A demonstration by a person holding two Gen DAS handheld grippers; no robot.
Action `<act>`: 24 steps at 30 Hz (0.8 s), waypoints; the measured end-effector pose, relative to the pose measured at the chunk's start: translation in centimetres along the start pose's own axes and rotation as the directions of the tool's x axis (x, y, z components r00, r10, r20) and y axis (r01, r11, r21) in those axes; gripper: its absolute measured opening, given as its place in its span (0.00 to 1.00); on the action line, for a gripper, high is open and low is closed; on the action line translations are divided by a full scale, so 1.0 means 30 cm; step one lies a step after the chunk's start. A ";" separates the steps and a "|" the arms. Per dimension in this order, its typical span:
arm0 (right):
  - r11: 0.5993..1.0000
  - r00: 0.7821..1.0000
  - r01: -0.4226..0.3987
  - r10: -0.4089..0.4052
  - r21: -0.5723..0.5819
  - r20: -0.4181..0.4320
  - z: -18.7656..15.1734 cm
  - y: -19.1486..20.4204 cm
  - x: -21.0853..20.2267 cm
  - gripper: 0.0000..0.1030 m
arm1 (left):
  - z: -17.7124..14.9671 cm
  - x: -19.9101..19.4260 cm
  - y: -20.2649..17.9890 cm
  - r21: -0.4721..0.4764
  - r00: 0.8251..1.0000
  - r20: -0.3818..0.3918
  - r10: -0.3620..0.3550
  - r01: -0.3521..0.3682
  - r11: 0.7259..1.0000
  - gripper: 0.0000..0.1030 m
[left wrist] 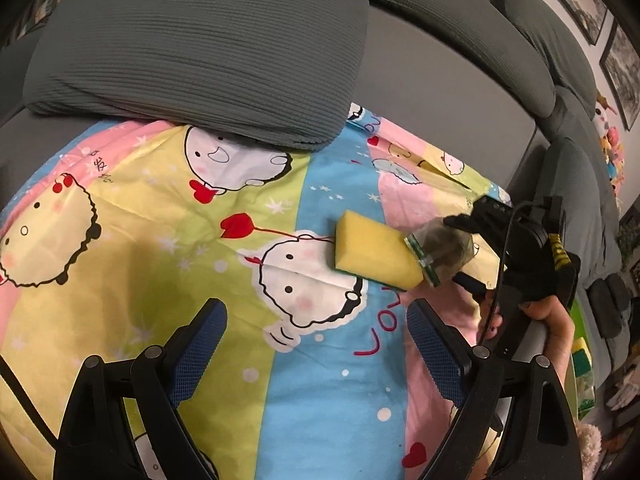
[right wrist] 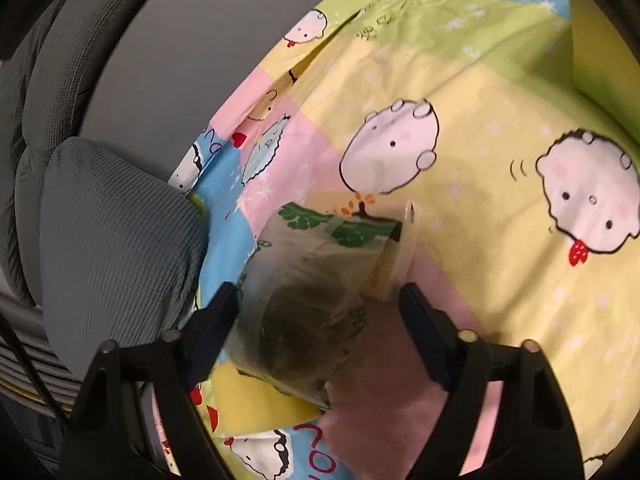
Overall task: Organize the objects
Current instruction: 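Grasp the clear bag of dark contents with the right tool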
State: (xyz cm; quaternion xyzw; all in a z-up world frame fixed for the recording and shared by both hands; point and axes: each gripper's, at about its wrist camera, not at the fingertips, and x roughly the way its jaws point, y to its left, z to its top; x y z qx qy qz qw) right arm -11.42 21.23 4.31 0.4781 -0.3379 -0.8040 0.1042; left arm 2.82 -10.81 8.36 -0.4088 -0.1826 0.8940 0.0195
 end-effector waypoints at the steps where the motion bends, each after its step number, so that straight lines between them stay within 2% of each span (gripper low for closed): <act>1: 1.000 1.000 -0.013 0.013 -0.007 -0.001 0.000 -0.005 -0.005 0.55 | 0.001 0.001 0.001 -0.002 1.000 0.001 0.001 -0.001 1.000 0.89; 5: 0.998 0.999 -0.041 0.041 -0.038 0.001 -0.012 -0.010 -0.043 0.47 | 0.002 0.003 -0.004 -0.006 1.000 -0.002 -0.002 0.002 1.000 0.89; 9: 0.996 0.999 -0.053 0.052 -0.069 -0.017 -0.020 0.000 -0.097 0.45 | -0.001 0.001 -0.020 0.013 1.000 0.002 0.000 0.000 1.000 0.89; 14: 0.985 0.994 -0.062 0.046 -0.161 -0.099 -0.063 0.017 -0.224 0.45 | -0.002 0.008 -0.034 0.020 1.000 -0.006 -0.009 0.009 1.000 0.89; 16: 0.965 0.985 -0.078 0.036 -0.250 -0.168 -0.102 0.027 -0.266 0.46 | -0.004 0.013 -0.043 0.026 1.000 -0.013 -0.016 0.016 1.000 0.89; 19: 0.925 0.960 -0.118 0.014 -0.362 -0.278 -0.180 0.014 -0.312 0.46 | -0.011 0.032 -0.058 0.047 0.999 -0.030 -0.011 0.012 0.999 0.89; 22: 0.871 0.956 -0.094 -0.056 -0.483 -0.288 -0.262 -0.009 -0.326 0.46 | -0.022 0.064 -0.062 0.050 0.997 -0.069 -0.018 0.021 0.999 0.89; 24: 0.864 0.950 -0.080 -0.085 -0.497 -0.301 -0.289 -0.037 -0.303 0.48 | -0.035 0.093 -0.070 0.041 0.991 -0.119 -0.059 0.065 0.997 0.89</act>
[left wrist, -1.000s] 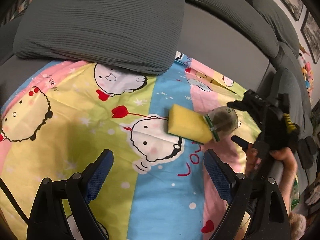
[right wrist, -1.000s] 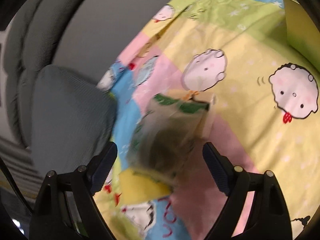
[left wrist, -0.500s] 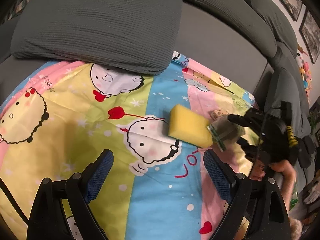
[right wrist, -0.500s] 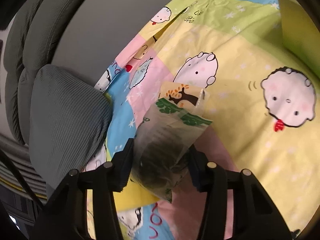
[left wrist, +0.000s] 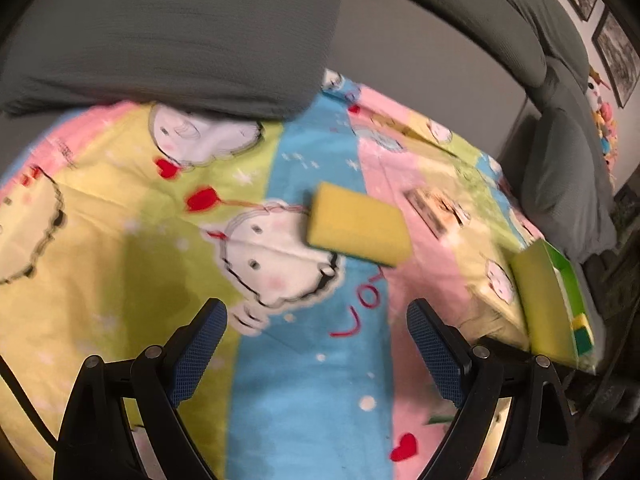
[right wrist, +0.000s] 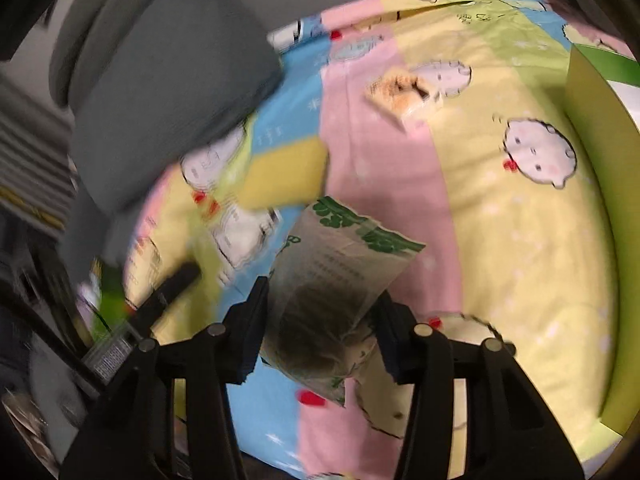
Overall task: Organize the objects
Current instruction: 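Grasp the clear bag of dark contents with the right tool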
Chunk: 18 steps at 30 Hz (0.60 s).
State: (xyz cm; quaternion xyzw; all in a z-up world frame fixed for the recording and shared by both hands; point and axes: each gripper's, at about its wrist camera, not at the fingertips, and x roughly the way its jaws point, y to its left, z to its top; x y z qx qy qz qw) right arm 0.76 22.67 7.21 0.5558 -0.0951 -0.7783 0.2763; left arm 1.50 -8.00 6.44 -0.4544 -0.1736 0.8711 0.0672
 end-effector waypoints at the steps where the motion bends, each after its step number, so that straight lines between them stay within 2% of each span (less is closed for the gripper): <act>1: 1.000 1.000 0.003 -0.002 0.023 -0.015 -0.007 -0.016 0.025 0.49 | -0.005 0.013 -0.004 -0.001 1.000 -0.021 -0.023 0.023 1.000 0.89; 3: 0.998 0.999 0.039 -0.037 0.053 -0.038 -0.002 -0.037 0.047 0.53 | -0.018 0.041 -0.011 -0.018 0.994 -0.064 -0.083 0.082 0.996 0.89; 4: 0.997 0.998 0.053 -0.051 0.061 -0.035 0.002 -0.044 0.045 0.60 | -0.023 0.055 -0.013 -0.027 0.990 -0.088 -0.107 0.105 0.994 0.89; 6: 0.998 0.998 0.056 -0.057 0.042 0.015 0.005 -0.042 -0.002 0.62 | -0.038 0.079 -0.024 -0.039 0.978 -0.140 -0.154 0.150 0.988 0.89; 8: 0.998 0.996 0.036 -0.039 0.042 0.076 0.005 -0.046 -0.057 0.67 | -0.053 0.084 -0.041 -0.040 0.968 -0.164 -0.191 0.187 0.982 0.89; 12: 0.993 0.988 -0.030 0.012 0.115 0.154 0.009 -0.081 -0.141 0.69 | -0.074 0.080 -0.112 0.005 0.939 -0.190 -0.288 0.294 0.956 0.89; 15: 0.986 0.988 -0.097 0.079 0.138 0.133 0.012 -0.092 -0.123 0.66 | -0.088 0.092 -0.159 0.027 0.923 -0.217 -0.319 0.332 0.943 0.89; 18: 0.982 0.992 -0.104 0.092 0.155 0.081 0.012 -0.097 -0.072 0.64 | -0.101 0.113 -0.196 0.038 0.916 -0.243 -0.319 0.338 0.940 0.89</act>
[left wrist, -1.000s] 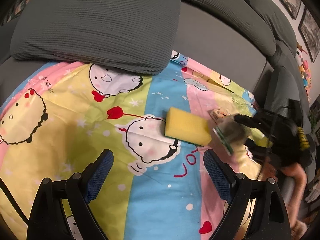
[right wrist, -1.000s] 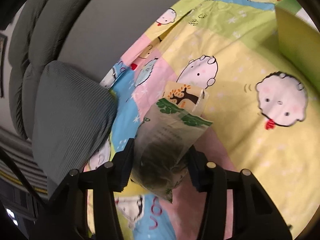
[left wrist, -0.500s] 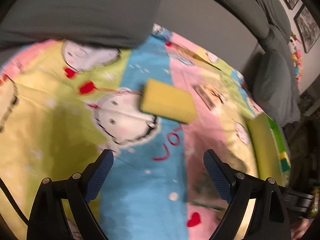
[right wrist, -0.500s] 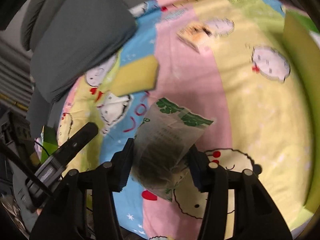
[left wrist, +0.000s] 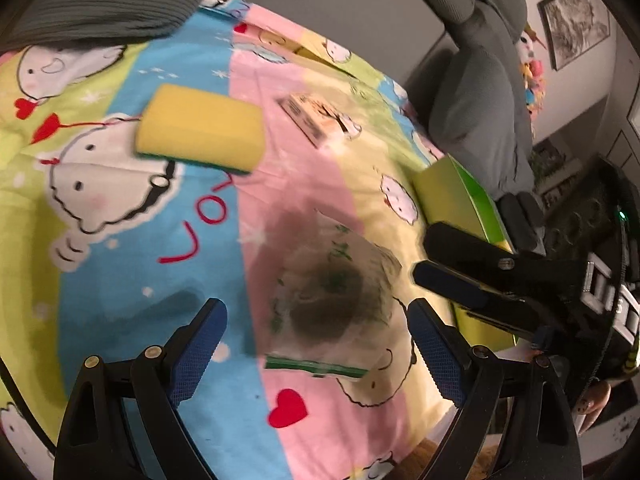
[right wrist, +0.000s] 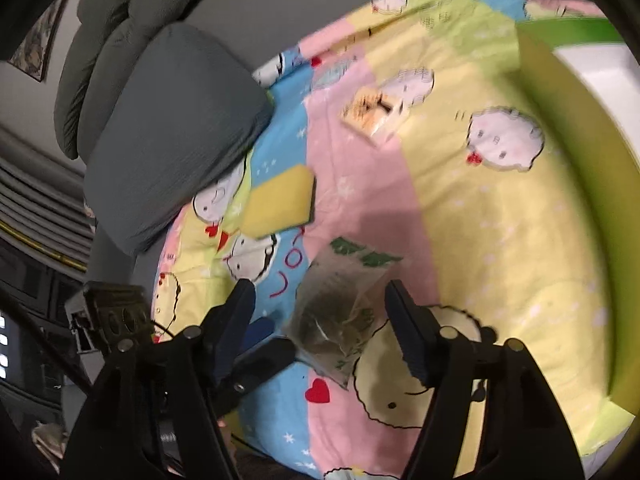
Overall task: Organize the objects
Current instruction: 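Grasp the clear bag of dark contents with the right tool, then close the left tool on the bag beside the right tool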
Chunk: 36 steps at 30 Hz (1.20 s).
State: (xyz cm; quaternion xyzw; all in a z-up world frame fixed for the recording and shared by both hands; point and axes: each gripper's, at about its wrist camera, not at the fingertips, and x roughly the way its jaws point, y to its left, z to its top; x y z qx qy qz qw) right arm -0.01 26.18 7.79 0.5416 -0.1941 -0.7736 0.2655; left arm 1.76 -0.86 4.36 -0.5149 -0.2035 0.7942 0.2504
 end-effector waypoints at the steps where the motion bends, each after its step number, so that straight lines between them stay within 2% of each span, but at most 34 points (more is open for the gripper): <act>1: 1.000 1.000 0.009 -0.009 0.007 -0.020 0.000 -0.005 0.025 0.63 | -0.001 0.009 -0.007 0.004 1.000 -0.006 0.000 0.000 1.000 0.89; 4: 0.999 0.996 0.006 -0.002 0.039 -0.084 -0.004 -0.031 0.089 0.62 | -0.008 0.050 -0.019 0.015 0.999 -0.034 0.015 -0.014 1.000 0.85; 5: 0.999 0.995 0.012 -0.007 0.050 -0.098 -0.004 -0.043 0.103 0.60 | -0.009 0.063 -0.020 0.016 0.999 -0.047 0.021 -0.020 1.000 0.72; 7: 0.997 0.994 -0.012 0.020 0.075 -0.108 -0.005 -0.061 0.127 0.57 | -0.013 0.091 -0.025 0.017 0.997 -0.067 0.033 -0.032 0.999 0.68; 8: 0.996 0.993 -0.033 0.042 0.080 -0.109 -0.006 -0.064 0.128 0.51 | -0.011 0.093 -0.030 0.026 0.997 -0.061 0.036 -0.035 0.999 0.65; 12: 0.998 0.995 -0.040 0.043 0.043 -0.086 -0.010 -0.042 0.117 0.46 | -0.018 0.071 -0.058 0.055 0.999 -0.021 0.043 -0.042 0.998 0.59; 16: 0.997 0.998 -0.066 0.066 -0.049 -0.007 -0.016 0.020 0.040 0.46 | -0.031 -0.004 -0.115 0.103 0.995 0.081 0.057 -0.065 0.993 0.59; 20: 0.985 0.989 -0.106 0.119 -0.137 0.089 -0.024 0.072 -0.058 0.46 | -0.046 -0.108 -0.186 0.163 0.977 0.210 0.048 -0.084 0.983 0.58; 24: 0.973 0.974 -0.109 0.145 -0.203 0.172 -0.036 0.118 -0.159 0.46 | -0.054 -0.176 -0.250 0.208 0.957 0.288 0.029 -0.092 0.974 0.58; 36: 0.950 0.924 -0.069 0.176 -0.305 0.340 -0.086 0.185 -0.369 0.49 | -0.090 -0.292 -0.410 0.321 0.900 0.434 -0.037 -0.116 0.940 0.59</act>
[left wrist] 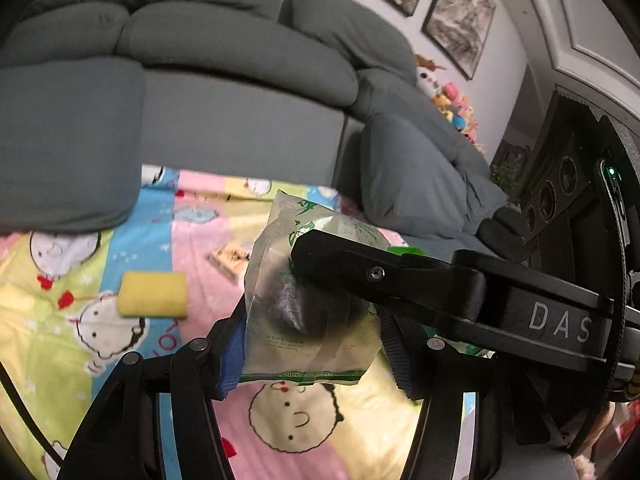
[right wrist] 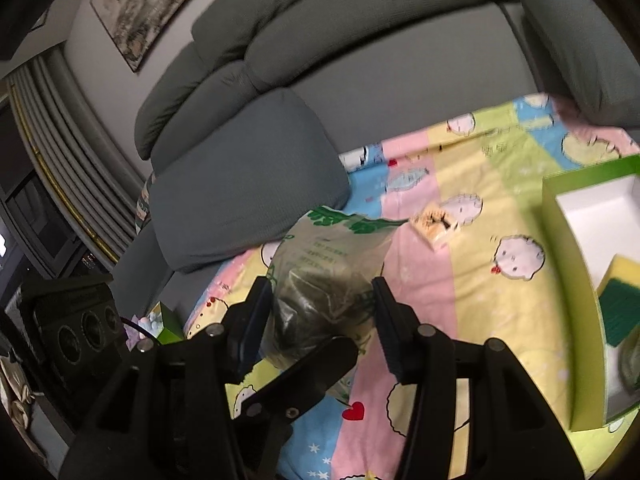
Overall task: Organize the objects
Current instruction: 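Close the left tool on the bag beside the right tool, then carry the bag with both tools over the green-rimmed box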
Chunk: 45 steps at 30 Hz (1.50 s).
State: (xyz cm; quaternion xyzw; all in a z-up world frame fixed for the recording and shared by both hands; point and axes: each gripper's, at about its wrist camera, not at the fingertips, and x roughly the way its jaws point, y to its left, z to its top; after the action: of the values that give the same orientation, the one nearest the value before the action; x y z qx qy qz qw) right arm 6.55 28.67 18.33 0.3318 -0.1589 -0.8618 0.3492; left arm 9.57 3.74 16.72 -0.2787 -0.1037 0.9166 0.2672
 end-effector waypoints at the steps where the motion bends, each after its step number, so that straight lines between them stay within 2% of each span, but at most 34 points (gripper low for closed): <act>1: 1.000 1.000 0.000 0.000 -0.002 0.011 0.003 0.000 -0.014 0.49 | 0.002 -0.006 -0.011 0.006 1.000 0.008 -0.005 0.005 1.000 0.58; 7: 1.000 0.998 0.007 -0.007 0.001 0.061 0.011 -0.007 -0.078 0.49 | 0.019 -0.019 -0.074 0.037 0.999 0.035 -0.025 0.024 0.999 0.59; 21: 0.996 0.985 0.038 -0.050 0.077 0.164 0.033 -0.117 -0.258 0.49 | 0.042 0.058 -0.270 0.146 0.996 0.023 -0.090 0.086 0.986 0.59; 36: 0.959 0.969 0.125 -0.173 0.256 0.177 0.001 -0.358 -0.396 0.50 | -0.006 0.257 -0.477 0.187 0.979 -0.104 -0.178 0.195 0.963 0.59; 45: 0.917 0.960 0.175 -0.240 0.359 0.145 -0.017 -0.495 -0.397 0.50 | -0.033 0.394 -0.522 0.168 0.956 -0.200 -0.216 0.251 0.953 0.59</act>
State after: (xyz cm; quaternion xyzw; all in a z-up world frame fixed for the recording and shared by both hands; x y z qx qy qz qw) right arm 5.91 47.55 15.92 0.3202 -0.3020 -0.8804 0.1763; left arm 8.59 23.33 15.84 -0.3187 -0.0232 0.8554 0.4077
